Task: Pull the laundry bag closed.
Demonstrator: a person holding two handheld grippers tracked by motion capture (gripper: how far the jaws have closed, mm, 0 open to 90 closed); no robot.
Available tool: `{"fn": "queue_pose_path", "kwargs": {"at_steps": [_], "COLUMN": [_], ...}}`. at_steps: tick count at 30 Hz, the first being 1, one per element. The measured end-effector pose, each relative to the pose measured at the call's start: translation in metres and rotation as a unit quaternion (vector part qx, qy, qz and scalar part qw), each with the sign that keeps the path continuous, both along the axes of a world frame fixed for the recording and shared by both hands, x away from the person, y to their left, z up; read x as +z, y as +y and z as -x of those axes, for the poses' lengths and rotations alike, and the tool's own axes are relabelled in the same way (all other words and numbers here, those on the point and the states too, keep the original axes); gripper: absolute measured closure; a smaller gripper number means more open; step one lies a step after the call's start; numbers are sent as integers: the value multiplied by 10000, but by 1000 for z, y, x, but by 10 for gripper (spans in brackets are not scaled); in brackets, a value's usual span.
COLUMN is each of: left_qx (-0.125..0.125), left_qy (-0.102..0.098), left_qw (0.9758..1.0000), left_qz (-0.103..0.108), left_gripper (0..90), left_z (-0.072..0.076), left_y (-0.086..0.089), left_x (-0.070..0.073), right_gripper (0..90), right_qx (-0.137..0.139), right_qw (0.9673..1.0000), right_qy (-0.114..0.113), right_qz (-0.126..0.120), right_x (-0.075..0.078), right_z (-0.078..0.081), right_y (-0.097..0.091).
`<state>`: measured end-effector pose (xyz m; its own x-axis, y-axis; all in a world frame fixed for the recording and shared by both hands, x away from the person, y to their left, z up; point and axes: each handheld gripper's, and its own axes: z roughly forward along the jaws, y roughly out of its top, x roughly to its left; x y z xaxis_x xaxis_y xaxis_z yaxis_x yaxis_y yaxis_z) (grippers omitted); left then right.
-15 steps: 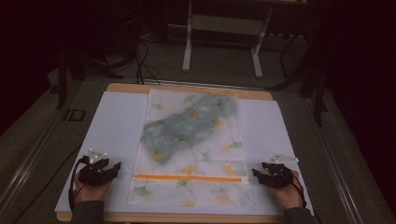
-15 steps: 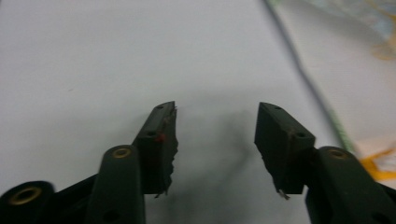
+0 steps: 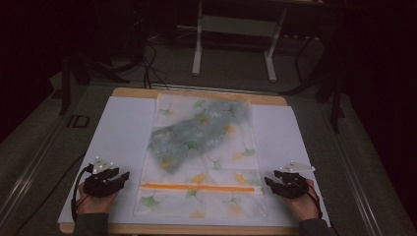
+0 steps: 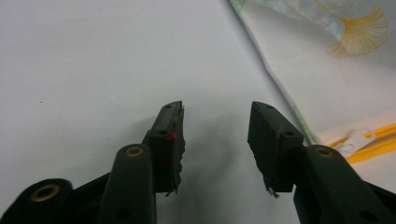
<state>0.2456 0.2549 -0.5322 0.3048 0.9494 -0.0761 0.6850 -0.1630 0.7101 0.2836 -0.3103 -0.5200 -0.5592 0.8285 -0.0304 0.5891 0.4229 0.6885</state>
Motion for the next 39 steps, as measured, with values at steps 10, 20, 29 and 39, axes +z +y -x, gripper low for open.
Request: {"fn": "queue_pose_path", "kwargs": {"at_steps": [10,20,29,39], "left_qx": [-61,-166,-172,-195], "left_qy": [38,66,72,83], "left_qw": [9999,9997,9996,9994], "left_qz": [-81,-193,-211,-267], "left_gripper": [523,530,533,537], "left_z": [3,4,6,8], "left_y": [0,-3,-4,-5], "left_x": [4,5,6,6], "right_gripper": [503,507,521,522], "right_qx": [169,329,571,832], "right_qw": [9999,9994,9983,9964], "right_qy": [14,-94,-95,-127], "right_qz": [-19,-76,-9,-33], "right_x": [1,13,15,19], "right_z": [3,7,5,2], "right_y": [9,19,33,49]}}
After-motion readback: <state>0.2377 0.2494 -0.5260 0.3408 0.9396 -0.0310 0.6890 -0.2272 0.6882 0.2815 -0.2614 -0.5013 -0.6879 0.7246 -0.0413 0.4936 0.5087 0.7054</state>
